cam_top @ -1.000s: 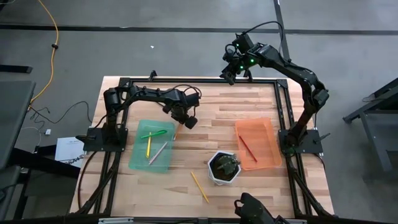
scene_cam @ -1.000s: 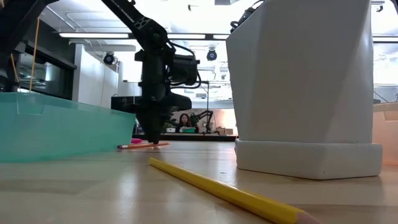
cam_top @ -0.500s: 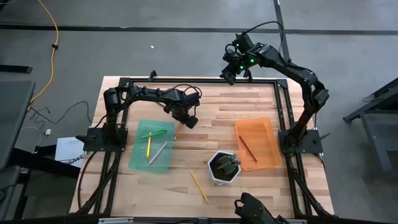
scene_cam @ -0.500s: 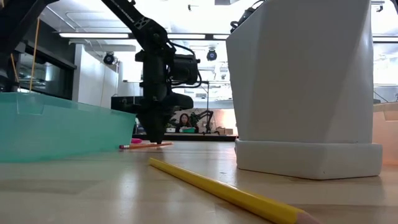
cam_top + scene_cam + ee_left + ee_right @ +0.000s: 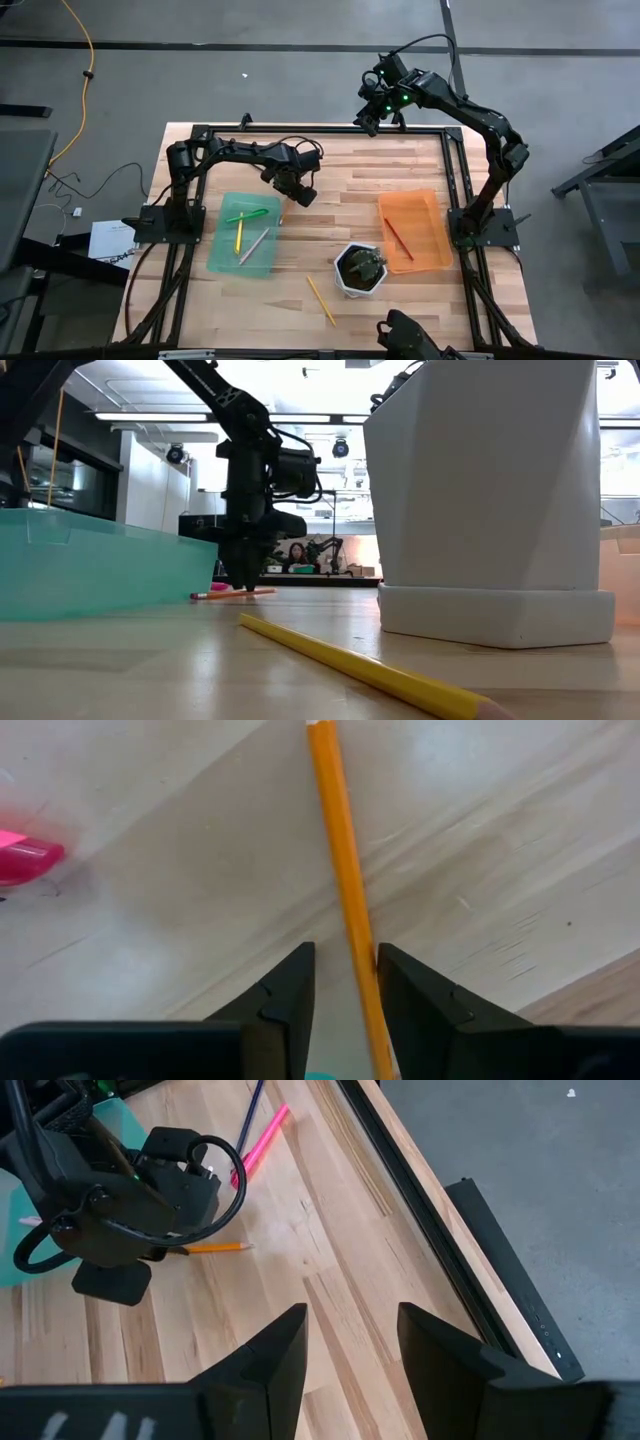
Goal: Sort pens & pencils
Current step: Put the orange pencil into the orange bin
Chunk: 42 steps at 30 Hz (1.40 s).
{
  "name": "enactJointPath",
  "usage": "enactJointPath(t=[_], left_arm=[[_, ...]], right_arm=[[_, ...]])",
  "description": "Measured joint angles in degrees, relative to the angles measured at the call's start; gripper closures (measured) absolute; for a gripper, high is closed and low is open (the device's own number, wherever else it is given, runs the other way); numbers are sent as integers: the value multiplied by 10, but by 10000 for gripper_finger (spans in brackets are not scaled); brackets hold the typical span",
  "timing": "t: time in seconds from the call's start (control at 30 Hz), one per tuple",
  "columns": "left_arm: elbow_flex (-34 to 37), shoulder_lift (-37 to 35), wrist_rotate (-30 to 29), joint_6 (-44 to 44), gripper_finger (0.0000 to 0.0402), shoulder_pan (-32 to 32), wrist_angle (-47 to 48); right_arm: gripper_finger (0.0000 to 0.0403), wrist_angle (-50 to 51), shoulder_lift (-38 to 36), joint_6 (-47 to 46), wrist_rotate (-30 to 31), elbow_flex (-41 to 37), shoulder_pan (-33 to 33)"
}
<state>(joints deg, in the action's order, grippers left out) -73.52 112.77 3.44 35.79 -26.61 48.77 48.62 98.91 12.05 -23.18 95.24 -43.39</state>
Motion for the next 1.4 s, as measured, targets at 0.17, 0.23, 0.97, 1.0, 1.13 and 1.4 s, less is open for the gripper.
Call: enactJointPath(t=[0.17,0.23,0.97,1.0,1.13,1.4], left_arm=[[0,0,3,0,301,0,0],[0,0,11,1,301,0,-1],[-1,11,14,6,341,15,2],[-1,11,15,6,341,15,2],[-1,11,15,9,341,15,2],[-7,12,13,12,344,15,7]], right_arm=[[254,0,0,0,0,0,0],[254,0,0,0,0,0,0],[254,-8,0,-1,0,0,0],[254,-10,0,-1,0,0,0],[254,-10,0,-1,0,0,0],[254,-9,0,-2,0,0,0]])
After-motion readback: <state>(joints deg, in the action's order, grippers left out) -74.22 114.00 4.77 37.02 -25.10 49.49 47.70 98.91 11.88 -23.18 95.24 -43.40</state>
